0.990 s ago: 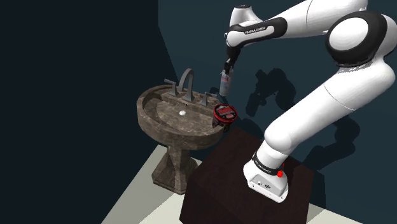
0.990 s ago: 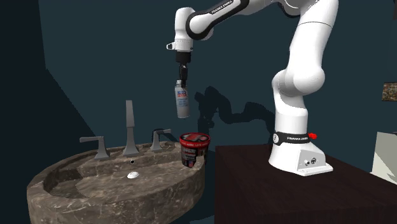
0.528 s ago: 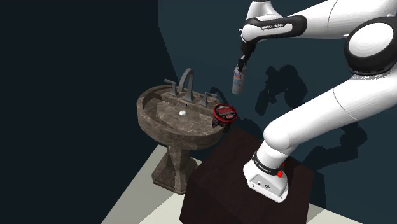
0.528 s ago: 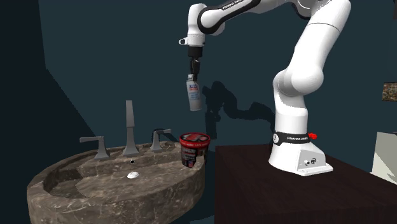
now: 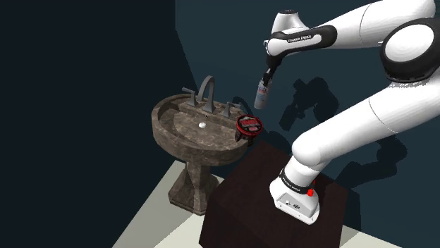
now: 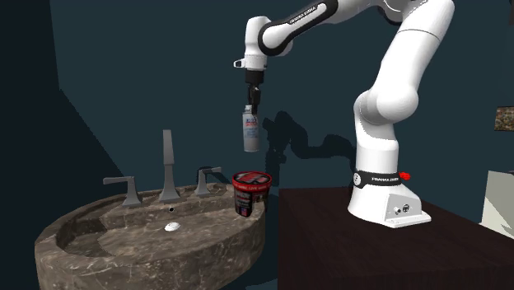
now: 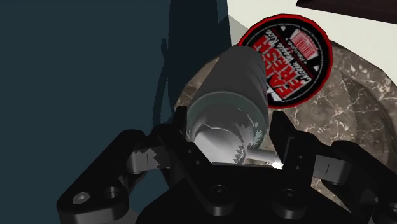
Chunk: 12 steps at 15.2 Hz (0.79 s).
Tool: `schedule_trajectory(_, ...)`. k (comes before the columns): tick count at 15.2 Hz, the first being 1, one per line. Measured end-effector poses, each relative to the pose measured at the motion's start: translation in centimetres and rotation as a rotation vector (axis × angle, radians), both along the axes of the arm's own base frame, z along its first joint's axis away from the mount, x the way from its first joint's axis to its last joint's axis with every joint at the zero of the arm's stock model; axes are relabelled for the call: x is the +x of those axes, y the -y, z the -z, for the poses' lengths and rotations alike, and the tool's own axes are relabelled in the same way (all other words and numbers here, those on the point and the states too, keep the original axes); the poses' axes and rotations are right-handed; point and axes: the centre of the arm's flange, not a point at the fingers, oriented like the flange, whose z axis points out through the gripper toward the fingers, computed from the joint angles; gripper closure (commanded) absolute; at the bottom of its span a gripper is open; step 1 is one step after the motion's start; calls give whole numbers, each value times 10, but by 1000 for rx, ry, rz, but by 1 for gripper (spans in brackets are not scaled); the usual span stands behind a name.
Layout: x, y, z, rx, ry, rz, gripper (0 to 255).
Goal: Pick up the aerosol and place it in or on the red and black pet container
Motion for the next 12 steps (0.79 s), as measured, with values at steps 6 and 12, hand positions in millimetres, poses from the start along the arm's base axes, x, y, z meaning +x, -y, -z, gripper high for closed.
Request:
schedule_trajectory(6, 0, -1, 32, 0, 0, 0, 255)
schedule_trajectory(12, 0, 1, 64, 0, 0, 0, 255)
